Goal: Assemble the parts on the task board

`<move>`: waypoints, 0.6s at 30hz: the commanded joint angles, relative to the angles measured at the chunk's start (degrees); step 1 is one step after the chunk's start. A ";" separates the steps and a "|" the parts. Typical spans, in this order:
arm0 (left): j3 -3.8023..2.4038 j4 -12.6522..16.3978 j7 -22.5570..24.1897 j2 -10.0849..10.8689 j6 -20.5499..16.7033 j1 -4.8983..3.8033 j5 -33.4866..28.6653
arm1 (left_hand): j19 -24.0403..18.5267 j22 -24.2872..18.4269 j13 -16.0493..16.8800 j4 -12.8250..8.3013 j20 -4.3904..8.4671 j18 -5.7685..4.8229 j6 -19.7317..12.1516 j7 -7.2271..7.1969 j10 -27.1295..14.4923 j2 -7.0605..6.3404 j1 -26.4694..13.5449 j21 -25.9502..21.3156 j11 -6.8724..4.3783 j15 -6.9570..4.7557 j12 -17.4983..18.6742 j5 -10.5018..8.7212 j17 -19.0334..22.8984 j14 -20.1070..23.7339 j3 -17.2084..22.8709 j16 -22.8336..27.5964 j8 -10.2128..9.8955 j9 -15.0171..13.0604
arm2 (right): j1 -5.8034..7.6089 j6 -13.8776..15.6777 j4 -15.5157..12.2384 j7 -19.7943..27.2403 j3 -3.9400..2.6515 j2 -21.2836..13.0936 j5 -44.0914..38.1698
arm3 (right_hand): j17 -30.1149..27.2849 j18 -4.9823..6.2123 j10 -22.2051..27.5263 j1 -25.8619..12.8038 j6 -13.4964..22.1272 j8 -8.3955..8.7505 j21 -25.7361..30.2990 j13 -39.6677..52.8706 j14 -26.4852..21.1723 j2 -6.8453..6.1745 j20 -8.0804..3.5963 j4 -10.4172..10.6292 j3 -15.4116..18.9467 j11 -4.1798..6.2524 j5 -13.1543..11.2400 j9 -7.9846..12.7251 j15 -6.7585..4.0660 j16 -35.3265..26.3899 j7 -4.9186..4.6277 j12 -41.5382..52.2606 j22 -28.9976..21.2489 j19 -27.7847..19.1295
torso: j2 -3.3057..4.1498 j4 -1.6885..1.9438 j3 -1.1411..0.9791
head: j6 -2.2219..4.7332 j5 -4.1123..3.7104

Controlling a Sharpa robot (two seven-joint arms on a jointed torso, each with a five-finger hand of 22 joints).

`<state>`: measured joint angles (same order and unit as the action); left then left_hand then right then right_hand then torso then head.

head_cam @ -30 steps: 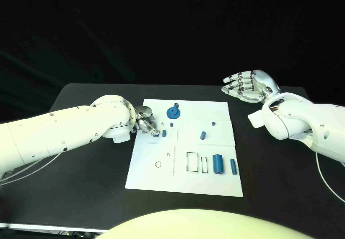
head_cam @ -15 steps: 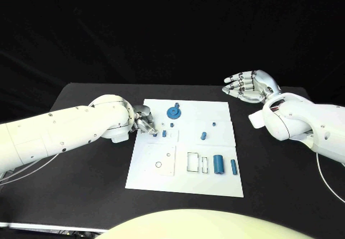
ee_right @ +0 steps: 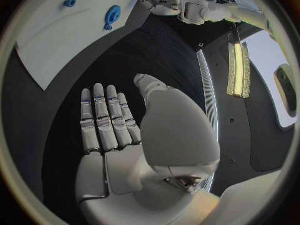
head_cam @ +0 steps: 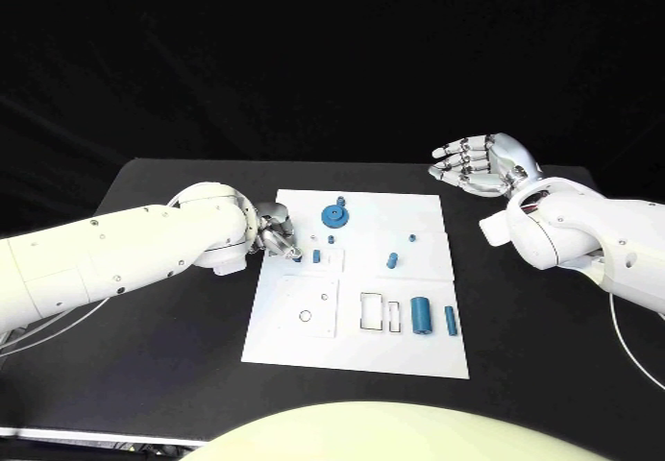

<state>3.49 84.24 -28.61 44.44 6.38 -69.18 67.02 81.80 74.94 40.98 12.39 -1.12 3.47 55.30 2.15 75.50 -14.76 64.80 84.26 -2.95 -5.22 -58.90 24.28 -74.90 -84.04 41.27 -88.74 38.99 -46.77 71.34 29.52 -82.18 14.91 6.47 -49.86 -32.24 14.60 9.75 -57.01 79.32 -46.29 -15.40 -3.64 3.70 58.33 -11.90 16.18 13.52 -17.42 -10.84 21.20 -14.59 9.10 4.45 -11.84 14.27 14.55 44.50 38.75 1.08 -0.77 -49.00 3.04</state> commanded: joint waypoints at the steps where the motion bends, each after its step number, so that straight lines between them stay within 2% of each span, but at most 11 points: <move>1: 0.08 0.19 -0.13 -0.04 1.28 0.07 0.72 | 0.56 3.59 -0.01 -10.37 0.04 -0.74 1.34 -0.98 0.44 0.15 0.31 0.31 0.07 -0.33 -0.25 0.30 -13.15 -5.44 9.99 -0.31 0.37 0.05 | -0.04 -0.81 -0.01 0.94 -0.02 0.03 -0.39 | -0.09 0.78 -0.32 -0.22 -0.43 0.32 -0.08 -0.08 0.35 0.25 -0.04 0.25 -0.13 0.06 0.34 0.09 -0.06 0.24 -2.51 -0.21 -0.09 -0.08 | -0.04 0.02 -0.01 | -0.15 -0.02; 11: 0.10 0.24 -0.07 -0.14 1.04 0.09 -0.10 | 0.45 3.43 -0.15 -10.23 0.07 -0.71 1.43 -0.94 0.50 0.15 0.07 0.23 0.11 -0.33 -0.15 0.21 -13.08 -5.42 9.91 -0.27 0.33 0.06 | -0.06 -0.80 0.02 0.96 -0.02 0.07 -0.35 | -0.14 0.78 -0.33 -0.32 -0.43 0.34 -0.08 -0.08 0.34 0.26 -0.03 0.32 -0.13 0.06 0.37 0.11 -0.05 0.23 -2.51 -0.23 -0.16 -0.08 | -0.07 -0.03 -0.02 | -0.06 0.06; 14: 0.11 0.19 -0.03 -0.17 0.73 0.09 -0.68 | 0.49 3.52 0.36 -9.67 0.09 -0.74 1.72 -1.02 0.91 0.27 -0.60 0.26 0.11 -0.31 -0.49 -0.08 -13.20 -5.45 9.54 -0.33 0.34 0.04 | -0.06 -0.77 0.01 0.96 -0.02 0.05 -0.35 | -0.15 0.78 -0.32 -0.37 -0.43 0.34 -0.08 -0.08 0.34 0.27 -0.03 0.36 -0.12 0.05 0.38 0.12 -0.05 0.22 -2.52 -0.24 -0.18 -0.08 | 0.01 -0.01 -0.06 | 0.00 -0.03; 16: 0.11 0.11 -0.01 -0.22 0.47 0.09 -1.02 | 0.47 3.51 0.17 -8.22 0.14 -0.73 2.16 -1.31 1.16 0.40 -2.10 0.22 -0.04 -0.38 -0.36 -0.49 -13.14 -5.43 8.09 -0.31 0.46 -0.08 | -0.06 -0.79 0.03 0.96 -0.02 0.05 -0.34 | -0.19 0.78 -0.32 -0.48 -0.43 0.35 -0.08 -0.08 0.33 0.29 -0.03 0.44 -0.12 0.04 0.40 0.13 -0.04 0.21 -2.52 -0.26 -0.22 -0.08 | -0.01 -0.03 -0.05 | 0.01 -0.03; 18: 0.12 0.01 0.00 -0.27 0.34 0.09 -1.26 | 0.46 3.49 0.09 -7.63 0.20 -0.73 2.14 -1.45 1.18 0.42 -2.61 0.18 -0.12 -0.46 -0.27 -0.68 -13.09 -5.42 7.37 -0.28 0.37 -0.10 | -0.06 -0.83 0.03 0.96 -0.02 0.06 -0.32 | -0.22 0.78 -0.32 -0.56 -0.43 0.36 -0.08 -0.08 0.32 0.33 -0.03 0.50 -0.12 0.04 0.43 0.14 -0.03 0.20 -2.53 -0.28 -0.26 -0.08 | -0.03 -0.03 -0.06 | 0.00 -0.02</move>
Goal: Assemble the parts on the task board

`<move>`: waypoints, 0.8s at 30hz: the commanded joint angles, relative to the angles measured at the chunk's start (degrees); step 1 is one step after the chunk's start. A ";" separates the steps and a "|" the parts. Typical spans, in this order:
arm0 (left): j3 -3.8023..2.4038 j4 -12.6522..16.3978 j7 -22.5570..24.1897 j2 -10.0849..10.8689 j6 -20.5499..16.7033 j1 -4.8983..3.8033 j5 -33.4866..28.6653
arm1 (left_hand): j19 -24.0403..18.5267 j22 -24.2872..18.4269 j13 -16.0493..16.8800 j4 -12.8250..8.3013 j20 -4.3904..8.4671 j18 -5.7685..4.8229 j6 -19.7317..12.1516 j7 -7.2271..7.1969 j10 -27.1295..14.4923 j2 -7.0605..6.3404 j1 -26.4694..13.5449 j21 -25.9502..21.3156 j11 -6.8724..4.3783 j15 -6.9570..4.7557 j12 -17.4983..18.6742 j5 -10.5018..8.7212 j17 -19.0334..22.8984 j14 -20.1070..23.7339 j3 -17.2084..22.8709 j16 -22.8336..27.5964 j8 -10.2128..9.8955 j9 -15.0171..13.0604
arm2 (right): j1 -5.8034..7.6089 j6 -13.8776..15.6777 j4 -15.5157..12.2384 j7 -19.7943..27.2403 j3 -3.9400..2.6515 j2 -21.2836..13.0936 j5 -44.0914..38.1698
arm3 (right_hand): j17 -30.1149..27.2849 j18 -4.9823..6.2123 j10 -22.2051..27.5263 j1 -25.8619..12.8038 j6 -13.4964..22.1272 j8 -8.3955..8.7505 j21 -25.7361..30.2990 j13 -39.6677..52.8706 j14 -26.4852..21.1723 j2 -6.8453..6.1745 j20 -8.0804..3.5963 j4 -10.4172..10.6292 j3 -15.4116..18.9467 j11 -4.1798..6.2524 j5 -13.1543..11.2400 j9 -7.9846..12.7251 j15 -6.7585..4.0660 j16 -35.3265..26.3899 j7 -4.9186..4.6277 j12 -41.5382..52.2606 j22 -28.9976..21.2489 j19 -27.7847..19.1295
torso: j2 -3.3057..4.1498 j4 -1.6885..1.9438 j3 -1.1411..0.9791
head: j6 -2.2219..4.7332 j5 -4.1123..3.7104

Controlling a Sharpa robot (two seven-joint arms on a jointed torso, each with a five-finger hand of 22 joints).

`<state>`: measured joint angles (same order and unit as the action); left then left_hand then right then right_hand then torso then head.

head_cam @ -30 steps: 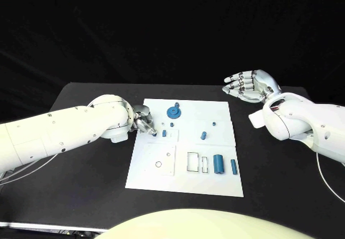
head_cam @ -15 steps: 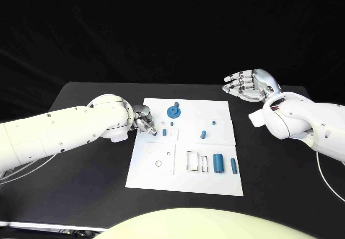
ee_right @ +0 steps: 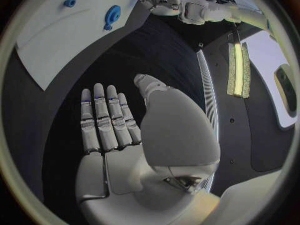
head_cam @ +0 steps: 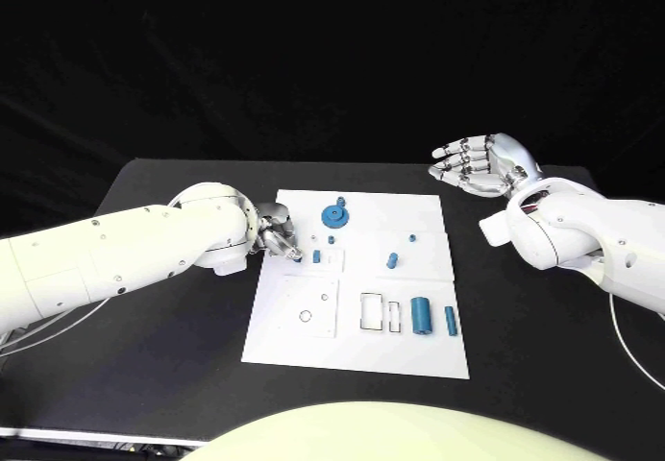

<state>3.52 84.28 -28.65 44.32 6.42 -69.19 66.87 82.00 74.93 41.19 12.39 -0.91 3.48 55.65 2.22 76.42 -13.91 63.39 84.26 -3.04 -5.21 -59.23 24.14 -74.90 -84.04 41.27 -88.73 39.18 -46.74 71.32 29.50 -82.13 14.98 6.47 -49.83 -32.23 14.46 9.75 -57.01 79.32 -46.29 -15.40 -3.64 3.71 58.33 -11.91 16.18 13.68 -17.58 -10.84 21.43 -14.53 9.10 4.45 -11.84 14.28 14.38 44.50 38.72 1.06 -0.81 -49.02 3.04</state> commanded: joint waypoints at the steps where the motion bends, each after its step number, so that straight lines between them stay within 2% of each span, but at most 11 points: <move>1: 0.08 -0.08 0.04 -0.18 0.26 0.10 -1.20 | 0.27 3.52 -0.13 -7.25 0.04 -0.74 1.81 -1.57 0.28 -0.44 -1.52 0.18 -0.08 -0.51 0.08 -0.69 -13.08 -5.42 6.86 -0.28 0.14 -0.14 | -0.04 -0.82 -0.01 0.88 -0.02 0.02 -0.32 | -0.08 0.78 -0.32 -0.56 -0.43 0.36 -0.09 -0.08 0.32 0.33 -0.03 0.35 0.04 0.04 0.20 0.08 -0.04 0.20 -2.53 -0.28 -0.09 -0.08 | 0.00 -0.02 0.00 | 0.02 -0.03; 4: 0.09 -0.24 0.04 -0.23 0.07 0.10 -1.36 | 0.22 3.44 -0.28 -6.45 0.13 -0.72 1.91 -1.67 0.25 -0.34 -2.04 0.11 -0.15 -0.59 0.21 -0.87 -12.99 -5.39 5.78 -0.24 0.05 -0.15 | -0.04 -0.81 0.00 0.88 -0.02 0.00 -0.28 | -0.10 0.78 -0.32 -0.61 -0.43 0.36 -0.09 -0.08 0.32 0.35 -0.03 0.38 0.04 0.04 0.22 0.09 -0.03 0.20 -2.53 -0.29 -0.11 -0.08 | 0.05 0.01 0.01 | 0.18 -0.12; 13: 0.11 -0.67 -0.04 -0.33 0.16 0.09 -1.55 | 0.23 3.41 -0.49 -4.37 0.28 -0.72 2.20 -1.85 0.08 -0.07 -3.01 0.01 -0.27 -0.71 0.39 -1.19 -12.87 -5.35 2.46 -0.18 -0.24 -0.13 | -0.04 -0.78 -0.04 0.87 -0.02 -0.01 -0.23 | -0.10 0.78 -0.32 -0.61 -0.43 0.36 -0.09 -0.08 0.32 0.35 -0.03 0.38 0.04 0.04 0.22 0.09 -0.03 0.20 -2.53 -0.29 -0.11 -0.08 | 0.10 -0.06 -0.05 | 0.10 -0.01; 24: 0.11 -1.08 -0.10 -0.41 0.11 0.09 -1.72 | 0.29 3.44 -0.34 -1.32 0.37 -0.73 2.74 -1.94 -0.06 0.25 -3.87 -0.08 -0.33 -0.77 0.25 -1.32 -12.90 -5.36 -2.84 -0.20 -0.69 -0.02 | -0.04 -0.66 -0.10 0.91 -0.02 0.00 -0.23 | -0.15 0.78 -0.32 -0.69 -0.43 0.38 -0.09 -0.08 0.31 0.36 -0.02 0.44 0.03 0.04 0.25 0.11 -0.03 0.18 -2.53 -0.32 -0.18 -0.08 | 0.08 -0.03 0.04 | 0.11 -0.03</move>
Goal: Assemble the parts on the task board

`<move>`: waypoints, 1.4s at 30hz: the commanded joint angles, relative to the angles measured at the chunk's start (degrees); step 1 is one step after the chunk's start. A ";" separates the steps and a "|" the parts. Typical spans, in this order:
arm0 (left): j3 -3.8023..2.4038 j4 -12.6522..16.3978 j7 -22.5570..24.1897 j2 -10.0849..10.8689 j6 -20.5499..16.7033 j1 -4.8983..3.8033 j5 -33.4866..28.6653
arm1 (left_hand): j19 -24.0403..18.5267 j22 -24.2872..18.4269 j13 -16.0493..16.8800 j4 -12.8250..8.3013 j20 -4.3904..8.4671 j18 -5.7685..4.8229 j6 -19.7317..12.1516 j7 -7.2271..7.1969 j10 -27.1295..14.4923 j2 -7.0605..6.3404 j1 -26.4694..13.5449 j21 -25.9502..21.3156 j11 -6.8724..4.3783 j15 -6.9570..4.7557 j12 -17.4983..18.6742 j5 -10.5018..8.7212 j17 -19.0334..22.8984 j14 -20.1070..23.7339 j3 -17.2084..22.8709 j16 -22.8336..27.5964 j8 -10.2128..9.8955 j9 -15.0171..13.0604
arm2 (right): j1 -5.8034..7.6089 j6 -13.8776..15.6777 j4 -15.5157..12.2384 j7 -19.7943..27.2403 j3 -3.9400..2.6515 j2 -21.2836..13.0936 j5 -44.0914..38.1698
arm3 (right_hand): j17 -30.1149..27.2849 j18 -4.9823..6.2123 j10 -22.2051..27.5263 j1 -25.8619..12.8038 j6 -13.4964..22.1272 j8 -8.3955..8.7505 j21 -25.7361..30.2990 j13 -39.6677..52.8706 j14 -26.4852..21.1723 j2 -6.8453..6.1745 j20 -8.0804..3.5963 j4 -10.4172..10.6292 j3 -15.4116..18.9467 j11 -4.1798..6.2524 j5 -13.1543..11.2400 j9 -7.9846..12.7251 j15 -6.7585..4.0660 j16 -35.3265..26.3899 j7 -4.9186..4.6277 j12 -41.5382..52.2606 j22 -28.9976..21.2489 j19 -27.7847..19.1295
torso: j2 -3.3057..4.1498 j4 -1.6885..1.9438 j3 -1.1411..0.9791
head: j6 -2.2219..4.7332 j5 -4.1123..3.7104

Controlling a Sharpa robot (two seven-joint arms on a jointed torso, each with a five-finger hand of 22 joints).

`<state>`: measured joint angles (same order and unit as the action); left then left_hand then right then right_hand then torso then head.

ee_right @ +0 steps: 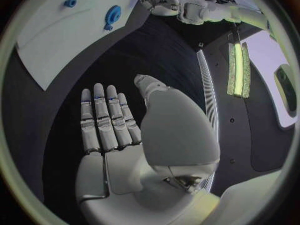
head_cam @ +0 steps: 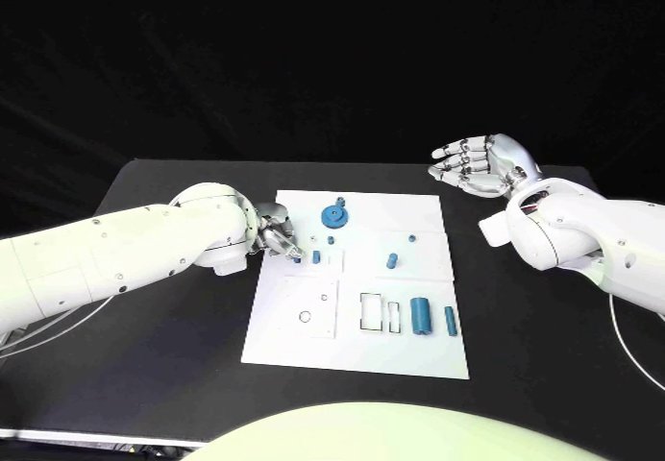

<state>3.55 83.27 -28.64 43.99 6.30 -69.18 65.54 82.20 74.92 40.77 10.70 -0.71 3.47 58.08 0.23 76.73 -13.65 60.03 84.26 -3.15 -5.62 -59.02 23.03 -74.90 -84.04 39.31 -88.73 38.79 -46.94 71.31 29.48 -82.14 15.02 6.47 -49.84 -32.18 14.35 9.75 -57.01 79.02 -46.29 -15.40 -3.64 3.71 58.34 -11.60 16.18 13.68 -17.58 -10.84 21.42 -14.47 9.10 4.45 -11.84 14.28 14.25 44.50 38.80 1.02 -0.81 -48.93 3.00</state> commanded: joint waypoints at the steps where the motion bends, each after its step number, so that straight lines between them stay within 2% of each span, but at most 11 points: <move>1: 0.09 -0.09 -0.11 -0.09 0.21 0.09 -0.39 | 0.12 3.51 0.11 0.58 0.17 -0.73 0.34 0.05 -0.37 0.02 -0.55 -0.05 -0.22 -0.37 0.02 -0.23 -12.91 -5.36 -1.22 -0.20 -0.33 0.19 | -0.03 -0.62 -0.10 0.87 -0.02 0.01 -0.27 | -0.08 0.77 -0.31 -0.44 -0.42 0.39 -0.09 -0.08 0.30 0.06 -0.02 0.48 0.04 0.04 0.25 0.06 -0.02 0.17 -2.54 -0.33 -0.09 -0.09 | 0.01 0.01 0.03 | -0.01 0.01; 12: 0.09 -0.28 -0.19 -0.09 0.65 0.08 -0.39 | 0.09 3.45 0.07 2.20 0.19 -0.72 0.50 0.04 -0.51 -0.18 -0.68 -0.14 -0.22 -0.37 0.04 -0.29 -12.84 -5.34 -4.14 -0.17 -0.61 0.25 | -0.03 -0.55 -0.14 0.83 -0.02 -0.03 -0.27 | -0.12 0.76 -0.30 -0.50 -0.41 0.41 -0.08 -0.08 0.28 0.04 -0.01 0.51 0.05 0.03 0.24 0.08 -0.01 0.16 -2.54 -0.36 -0.13 -0.10 | -0.01 0.07 0.02 | -0.18 -0.09; 26: 0.10 -0.97 -0.27 -0.10 1.07 0.08 -0.24 | 0.07 3.42 0.04 4.34 0.20 -0.70 0.75 0.06 -0.64 -0.47 -0.38 -0.23 -0.20 -0.37 0.04 -0.42 -12.80 -5.33 -8.24 -0.15 -0.91 0.30 | -0.03 -0.43 -0.16 0.75 -0.02 -0.02 -0.23 | -0.43 0.68 -0.20 -0.91 -0.34 0.50 0.06 -0.08 -0.04 -0.06 0.07 0.78 0.23 -0.06 0.02 0.18 0.13 -0.04 -2.61 -0.51 -0.54 -0.57 | -0.04 0.05 0.04 | 0.10 0.05; 32: 0.10 -1.35 -0.32 -0.11 1.37 0.08 0.02 | 0.12 3.49 -0.22 5.85 0.19 -0.72 0.82 0.15 -0.81 -0.38 -0.58 -0.24 -0.14 -0.35 0.21 -0.53 -12.70 -5.30 -10.76 -0.10 -1.15 0.35 | -0.03 -0.49 -0.14 0.75 -0.02 0.01 -0.13 | -1.18 0.67 -0.27 -2.80 -0.42 0.56 -0.04 -0.03 -0.34 -0.37 0.19 2.19 2.06 -0.17 0.32 0.36 0.26 -0.21 -2.69 -0.65 -1.54 -1.32 | -0.02 0.04 0.03 | 0.09 0.03; 42: 0.08 -1.43 -0.12 -0.12 0.19 0.08 -1.15 | 0.23 3.65 0.17 6.08 0.12 -0.74 1.08 0.19 -0.69 0.77 -2.49 -0.23 -0.09 -0.28 -0.14 -4.04 -12.95 -5.37 -14.65 -0.22 -1.58 0.50 | -0.03 -0.42 -0.07 0.68 -0.02 0.07 -0.10 | -1.97 0.46 -0.35 -3.36 -0.50 0.59 0.13 -0.03 -0.98 -0.02 0.37 2.55 3.90 -0.26 0.39 0.51 0.52 -0.41 -2.75 -0.76 -2.77 -3.57 | 0.00 0.04 0.04 | 0.16 0.03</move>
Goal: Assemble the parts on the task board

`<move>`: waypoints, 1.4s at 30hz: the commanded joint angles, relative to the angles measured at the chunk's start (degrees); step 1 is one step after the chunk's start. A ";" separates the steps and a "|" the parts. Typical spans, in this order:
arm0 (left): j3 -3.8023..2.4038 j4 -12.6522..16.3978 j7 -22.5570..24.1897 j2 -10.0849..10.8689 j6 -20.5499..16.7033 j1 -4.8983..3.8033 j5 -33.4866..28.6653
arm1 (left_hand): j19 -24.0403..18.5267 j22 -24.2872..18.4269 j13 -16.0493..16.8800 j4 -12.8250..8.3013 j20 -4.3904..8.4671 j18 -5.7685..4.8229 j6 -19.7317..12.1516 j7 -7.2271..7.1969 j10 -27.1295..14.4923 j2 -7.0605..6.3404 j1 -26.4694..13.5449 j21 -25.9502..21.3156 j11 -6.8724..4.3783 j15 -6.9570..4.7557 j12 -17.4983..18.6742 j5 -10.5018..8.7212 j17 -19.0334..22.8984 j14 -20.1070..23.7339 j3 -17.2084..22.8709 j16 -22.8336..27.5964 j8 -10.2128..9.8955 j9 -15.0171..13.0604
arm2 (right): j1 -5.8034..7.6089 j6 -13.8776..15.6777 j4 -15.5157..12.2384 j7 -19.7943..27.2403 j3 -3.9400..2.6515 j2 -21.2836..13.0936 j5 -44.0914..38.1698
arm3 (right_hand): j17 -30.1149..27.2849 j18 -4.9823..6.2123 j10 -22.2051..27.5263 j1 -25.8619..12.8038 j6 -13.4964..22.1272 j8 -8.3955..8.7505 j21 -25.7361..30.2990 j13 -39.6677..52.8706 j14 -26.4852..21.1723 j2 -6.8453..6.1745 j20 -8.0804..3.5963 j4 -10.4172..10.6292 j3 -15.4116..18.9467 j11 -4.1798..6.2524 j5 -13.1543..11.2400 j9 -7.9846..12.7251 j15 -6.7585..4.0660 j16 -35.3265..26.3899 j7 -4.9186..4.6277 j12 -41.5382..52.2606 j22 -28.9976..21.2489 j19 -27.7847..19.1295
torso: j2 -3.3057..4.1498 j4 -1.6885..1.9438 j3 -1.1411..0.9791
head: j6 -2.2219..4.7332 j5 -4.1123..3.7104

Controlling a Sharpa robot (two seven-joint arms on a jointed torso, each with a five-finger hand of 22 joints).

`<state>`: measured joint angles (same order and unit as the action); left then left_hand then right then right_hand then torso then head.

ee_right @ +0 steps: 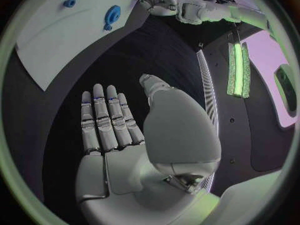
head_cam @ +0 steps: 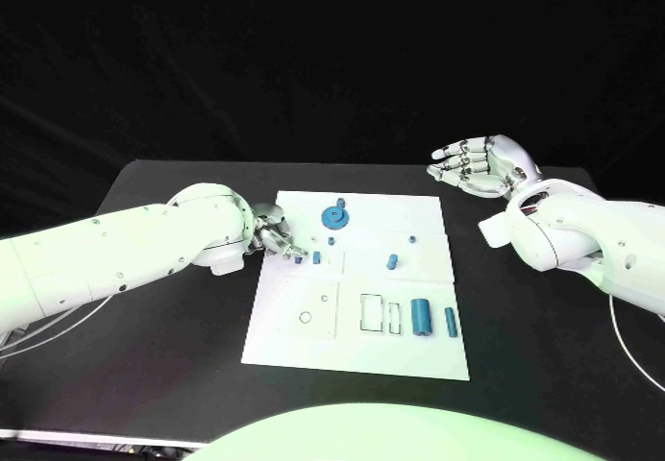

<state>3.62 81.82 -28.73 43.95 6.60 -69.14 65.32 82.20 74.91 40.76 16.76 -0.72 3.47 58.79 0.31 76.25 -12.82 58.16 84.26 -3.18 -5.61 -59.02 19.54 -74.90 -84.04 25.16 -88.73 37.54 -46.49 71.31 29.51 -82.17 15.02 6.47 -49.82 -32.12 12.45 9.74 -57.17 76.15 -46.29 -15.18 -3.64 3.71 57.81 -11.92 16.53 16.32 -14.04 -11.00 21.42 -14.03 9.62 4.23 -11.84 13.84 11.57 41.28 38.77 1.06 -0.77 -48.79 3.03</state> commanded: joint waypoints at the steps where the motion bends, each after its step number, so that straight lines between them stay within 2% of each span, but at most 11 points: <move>1: 0.00 0.09 0.06 -0.07 -0.43 0.04 -1.38 | 0.28 3.72 0.15 0.03 0.12 -0.76 0.41 0.11 -0.21 -0.01 -0.77 -0.20 -0.07 -0.29 -0.15 -0.92 -13.03 -5.40 -0.82 -0.26 -0.35 0.06 | -0.04 -0.44 -0.02 0.67 -0.02 0.08 -0.16 | -0.07 0.47 -0.19 -0.48 -0.50 0.37 0.13 -0.03 -0.46 0.30 0.02 -0.09 0.37 -0.10 0.39 0.07 0.00 -0.19 -2.75 -0.32 -0.09 -0.35 | 0.03 -0.02 -0.02 | 0.05 0.04; 13: -0.40 0.46 2.74 0.43 -5.75 0.05 -5.75 | -0.45 2.66 -1.12 -0.01 0.09 -0.50 -0.16 0.29 -0.97 0.15 -0.92 -0.81 0.06 -0.24 0.75 -2.46 -11.64 -5.01 -2.36 0.42 -0.81 0.15 | -0.12 -0.35 0.06 0.71 -0.01 0.19 -0.16 | -0.16 0.46 -0.19 -0.47 -0.50 0.38 0.15 -0.03 -0.50 0.44 0.03 -0.08 0.51 -0.11 0.44 0.09 0.02 -0.19 -2.76 -0.34 -0.34 -1.03 | 0.02 -0.02 0.03 | 0.29 -0.06; 21: -1.62 0.87 6.93 1.57 -10.35 0.00 -9.74 | -2.38 -0.13 -4.42 0.02 -0.37 0.13 -2.65 1.29 -3.75 0.36 -0.06 -2.52 0.90 0.33 3.17 -2.15 -8.85 -4.22 -4.19 1.92 -1.98 0.25 | -0.14 -0.23 0.03 0.79 -0.01 0.11 -0.16 | -0.24 0.46 -0.19 -0.53 -0.50 0.38 0.14 -0.03 -0.52 0.45 0.04 -0.06 0.74 -0.11 0.43 0.11 0.03 -0.17 -2.77 -0.36 -0.50 -1.41 | 0.01 -0.04 -0.04 | 0.47 -0.19; 23: -1.99 1.20 9.60 1.94 -11.71 -0.04 -11.63 | -3.72 -2.01 -7.89 -0.01 -0.86 0.53 -4.84 2.25 -6.44 0.46 0.95 -3.72 1.73 0.95 5.66 -1.90 -8.18 -4.00 -4.94 2.35 -3.41 0.80 | -0.15 -0.16 0.04 0.82 -0.01 0.09 -0.16 | -0.24 0.46 -0.19 -0.53 -0.50 0.38 0.14 -0.03 -0.52 0.45 0.04 -0.06 0.74 -0.11 0.43 0.11 0.03 -0.17 -2.77 -0.36 -0.50 -1.41 | 0.00 -0.04 -0.04 | 0.50 -0.20; 25: -2.22 1.58 12.41 2.20 -13.34 -0.08 -13.09 | -7.10 -6.52 -10.38 -0.04 -2.15 1.43 -8.80 4.39 -11.04 0.66 3.08 -6.67 3.62 2.56 8.45 -1.50 -5.13 -2.78 -5.37 4.12 -6.28 2.31 | -0.15 -0.11 0.08 0.84 -0.01 0.10 -0.16 | -0.25 0.46 -0.19 -0.54 -0.50 0.38 0.14 -0.03 -0.51 0.45 0.04 -0.06 0.76 -0.11 0.43 0.11 0.03 -0.17 -2.77 -0.36 -0.52 -1.42 | -0.04 -0.03 -0.01 | 0.93 -0.39; 26: -2.33 1.79 14.10 2.28 -14.28 -0.10 -13.46 | -12.68 -13.55 -11.28 -0.15 -3.39 2.85 -11.86 6.18 -15.15 0.63 5.90 -11.51 5.32 4.11 10.17 -1.24 1.07 0.28 -5.16 7.88 -8.06 3.30 | -0.15 -0.10 0.11 0.85 -0.01 0.10 -0.16 | -0.25 0.46 -0.20 -0.53 -0.50 0.38 0.13 -0.03 -0.51 0.46 0.04 -0.06 0.77 -0.11 0.43 0.11 0.03 -0.16 -2.77 -0.36 -0.51 -1.40 | -0.05 -0.04 -0.01 | 1.04 -0.40; 29: -2.51 2.30 19.46 2.24 -16.63 -0.12 -12.37 | -15.42 -16.67 -11.90 -0.34 -5.06 3.75 -15.73 8.29 -19.28 0.30 11.56 -14.11 7.28 5.90 10.46 -1.24 2.62 1.81 -4.46 8.49 -10.00 5.17 | -0.15 -0.09 0.13 0.85 -0.01 0.06 -0.16 | -0.33 0.49 -0.24 -0.17 -0.55 0.36 0.05 -0.02 -0.45 0.61 0.05 -0.25 0.78 -0.09 0.46 0.13 0.00 -0.10 -2.73 -0.36 -0.61 -1.48 | 0.02 -0.03 -0.01 | 1.34 -0.57; 30: -2.54 2.41 21.95 2.02 -17.53 -0.12 -10.80 | -26.64 -29.31 -13.43 -0.65 -6.43 6.29 -18.53 9.58 -24.97 -0.40 16.75 -24.08 8.72 7.34 12.65 -1.20 14.30 10.56 -2.97 15.92 -11.26 6.92 | -0.15 -0.13 0.13 0.82 -0.01 0.04 -0.16 | -0.42 0.54 -0.29 0.32 -0.59 0.35 -0.05 -0.02 -0.39 0.80 0.05 -0.49 0.70 -0.05 0.46 0.15 -0.03 -0.05 -2.69 -0.36 -0.67 -1.40 | 0.08 -0.03 -0.02 | 1.56 -0.80; 31: -2.50 2.42 23.72 1.79 -18.14 -0.12 -9.26 | -28.98 -31.72 -14.30 -0.71 -6.93 6.74 -19.40 10.09 -26.68 -0.60 18.34 -26.37 9.29 7.88 13.68 -1.25 16.55 12.76 -2.46 17.31 -11.70 7.68 | -0.15 -0.16 0.13 0.80 -0.01 0.03 -0.16 | -0.53 0.57 -0.33 0.83 -0.62 0.35 -0.14 -0.03 -0.35 0.96 0.06 -0.73 0.58 -0.03 0.44 0.17 -0.05 -0.01 -2.67 -0.38 -0.74 -1.28 | 0.11 -0.04 -0.02 | 1.59 -0.87; 35: -1.97 1.97 28.92 0.49 -20.04 -0.02 -1.98 | -30.94 -32.82 -17.72 -2.09 -7.92 6.95 -21.29 10.38 -30.59 -1.70 24.05 -28.67 9.96 8.61 17.20 -1.38 24.13 20.02 -0.07 21.21 -12.59 10.60 | -0.15 -0.49 0.16 0.66 -0.01 0.07 -0.33 | -0.94 0.65 -0.38 3.30 -0.66 0.43 -0.41 -0.06 -0.20 1.48 0.04 -2.13 -0.77 0.07 0.18 0.32 -0.13 0.11 -2.59 -0.56 -1.03 -0.90 | 0.06 -0.06 0.03 | 1.79 -1.01; 42: -0.82 -0.03 32.71 -2.06 -19.87 0.51 11.19 | -32.12 -32.63 -22.08 -3.49 -8.35 6.94 -20.76 9.56 -32.78 -3.07 27.20 -29.26 10.56 9.13 21.20 -1.65 29.03 24.36 1.10 21.92 -12.64 14.33 | -0.18 -1.08 0.16 0.41 -0.01 0.15 -1.11 | -1.68 0.71 -0.71 6.31 -0.87 0.64 -0.56 -0.11 0.10 0.73 0.00 -4.67 -4.85 0.23 -0.14 0.67 -0.26 0.30 -2.48 -1.16 -1.68 -0.38 | 0.08 -0.03 0.01 | 1.74 -1.23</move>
<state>2.80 82.05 -1.13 42.12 -11.80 -68.70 67.23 50.49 42.19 18.84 13.36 -9.14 9.74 38.05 10.17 43.72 -15.75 84.96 55.19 7.47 3.52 -37.98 18.17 -46.08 -59.95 26.11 -67.12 25.16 -32.31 71.18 29.45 -81.99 14.98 6.47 -49.72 -32.29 10.80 9.75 -57.38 82.07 -46.68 -14.73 -3.87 3.65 57.82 -11.18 16.49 11.67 -18.63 -10.80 21.64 -13.42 9.61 4.23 -11.86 12.94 9.91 40.53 38.84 1.02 -0.73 -47.08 1.91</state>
